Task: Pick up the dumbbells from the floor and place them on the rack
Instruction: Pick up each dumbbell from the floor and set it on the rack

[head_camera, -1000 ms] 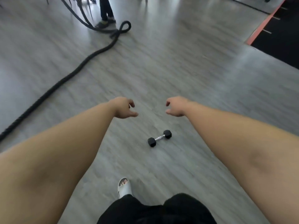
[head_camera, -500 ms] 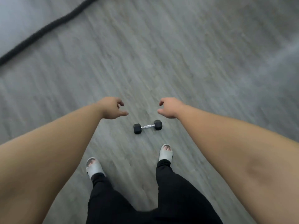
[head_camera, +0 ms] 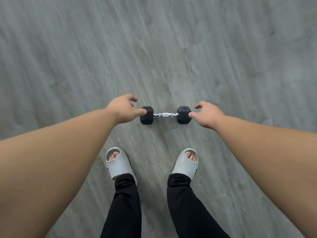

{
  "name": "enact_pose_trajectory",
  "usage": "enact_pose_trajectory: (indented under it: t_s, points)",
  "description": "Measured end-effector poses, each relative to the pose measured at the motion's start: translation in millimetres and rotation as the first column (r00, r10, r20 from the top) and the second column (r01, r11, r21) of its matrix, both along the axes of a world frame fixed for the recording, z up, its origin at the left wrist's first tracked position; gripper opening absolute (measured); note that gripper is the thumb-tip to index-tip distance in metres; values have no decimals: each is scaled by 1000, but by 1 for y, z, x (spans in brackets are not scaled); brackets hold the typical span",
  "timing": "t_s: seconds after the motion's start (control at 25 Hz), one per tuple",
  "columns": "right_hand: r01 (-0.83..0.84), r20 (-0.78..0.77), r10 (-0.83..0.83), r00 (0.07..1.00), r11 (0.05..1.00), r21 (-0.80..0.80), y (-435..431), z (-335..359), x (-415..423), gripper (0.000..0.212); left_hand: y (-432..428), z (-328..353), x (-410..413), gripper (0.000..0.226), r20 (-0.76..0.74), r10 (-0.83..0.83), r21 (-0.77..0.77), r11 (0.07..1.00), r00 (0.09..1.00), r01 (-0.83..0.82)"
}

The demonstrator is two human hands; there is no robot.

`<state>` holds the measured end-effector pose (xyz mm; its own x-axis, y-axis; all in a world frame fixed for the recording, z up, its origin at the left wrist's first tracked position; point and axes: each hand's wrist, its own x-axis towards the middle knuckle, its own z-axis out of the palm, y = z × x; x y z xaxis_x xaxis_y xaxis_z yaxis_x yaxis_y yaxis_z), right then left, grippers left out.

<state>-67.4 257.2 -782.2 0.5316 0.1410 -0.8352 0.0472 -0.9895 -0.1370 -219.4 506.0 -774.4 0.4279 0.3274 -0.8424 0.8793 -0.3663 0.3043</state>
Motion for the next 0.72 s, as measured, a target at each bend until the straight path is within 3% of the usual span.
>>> enact_pose_trajectory:
  t_s: [0.2, 0.36, 0.52, 0.72]
  points:
    - [96, 15, -96, 995, 995, 5, -18, -150, -2, 67, -59, -169, 2, 97, -5, 190, 7, 982, 982, -190]
    - [209, -49, -207, 977, 977, 50, -24, -215, -7, 90, -71, -237, 4, 102, -8, 234, 81, 969, 972, -232]
    - [306, -14, -306, 952, 948, 89, -23, -236, -17, 94, -66, -254, -6, 79, 66, 218, 108, 969, 974, -224]
    - [340, -14, -340, 940, 940, 39, 3, -184, -40, 96, -43, -200, -28, 67, 100, 244, 99, 962, 965, -253]
